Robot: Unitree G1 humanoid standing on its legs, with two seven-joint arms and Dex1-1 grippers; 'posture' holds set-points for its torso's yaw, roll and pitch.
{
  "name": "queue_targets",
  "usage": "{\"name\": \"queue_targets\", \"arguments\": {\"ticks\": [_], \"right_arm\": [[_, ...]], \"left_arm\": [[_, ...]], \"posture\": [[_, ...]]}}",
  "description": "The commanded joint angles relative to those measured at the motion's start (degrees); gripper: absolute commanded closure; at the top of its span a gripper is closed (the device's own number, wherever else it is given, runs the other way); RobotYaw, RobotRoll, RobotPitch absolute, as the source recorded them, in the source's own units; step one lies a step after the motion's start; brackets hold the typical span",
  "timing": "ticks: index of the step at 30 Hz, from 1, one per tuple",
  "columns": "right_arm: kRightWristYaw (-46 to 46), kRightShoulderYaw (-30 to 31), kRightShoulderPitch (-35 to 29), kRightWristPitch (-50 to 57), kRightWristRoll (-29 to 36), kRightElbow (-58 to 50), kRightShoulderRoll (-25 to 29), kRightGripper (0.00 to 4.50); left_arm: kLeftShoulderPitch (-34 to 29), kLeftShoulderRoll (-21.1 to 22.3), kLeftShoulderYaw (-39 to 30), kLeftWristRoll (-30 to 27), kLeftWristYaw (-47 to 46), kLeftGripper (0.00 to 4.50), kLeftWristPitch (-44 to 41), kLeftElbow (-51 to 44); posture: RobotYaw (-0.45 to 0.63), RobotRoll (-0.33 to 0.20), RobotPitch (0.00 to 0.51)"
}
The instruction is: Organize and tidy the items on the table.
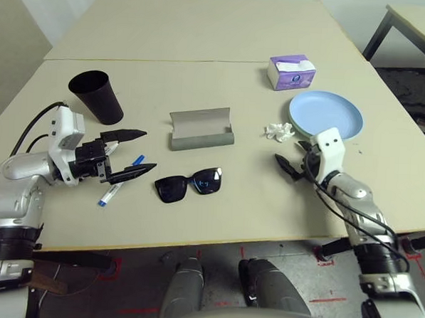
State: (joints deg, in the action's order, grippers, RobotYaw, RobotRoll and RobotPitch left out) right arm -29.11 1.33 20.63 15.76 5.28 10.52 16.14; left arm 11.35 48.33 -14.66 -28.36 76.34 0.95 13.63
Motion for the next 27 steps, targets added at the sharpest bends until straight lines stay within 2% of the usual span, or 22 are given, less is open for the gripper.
{"name": "queue_targets", "arguments": {"ticks": [1, 17, 27], "right_arm": [[0.3, 0.8, 2.1, 0.0, -0.1, 2.9, -0.8, 0.05], [-0.5, 2.0, 7.1, -2.0, -0.4, 6.5, -2.9, 0.05], [7.0, -0.8, 10.6, -1.1, -1.2, 14.3, -3.4, 0.05]], "left_arm": [[-0.7, 0.1, 0.2, 1.0, 0.3, 0.0, 0.6, 0.0], [-1.3, -0.6, 0.2, 0.8, -0.4, 0.0, 0.6, -2.8], [-2.2, -1.0, 0.7, 1.1, -0.5, 0.0, 1.1, -4.1]], "posture": [[-0.02, 0.0, 0.129], [-0.01, 0.0, 0.121], [0.0, 0.0, 0.122]]}}
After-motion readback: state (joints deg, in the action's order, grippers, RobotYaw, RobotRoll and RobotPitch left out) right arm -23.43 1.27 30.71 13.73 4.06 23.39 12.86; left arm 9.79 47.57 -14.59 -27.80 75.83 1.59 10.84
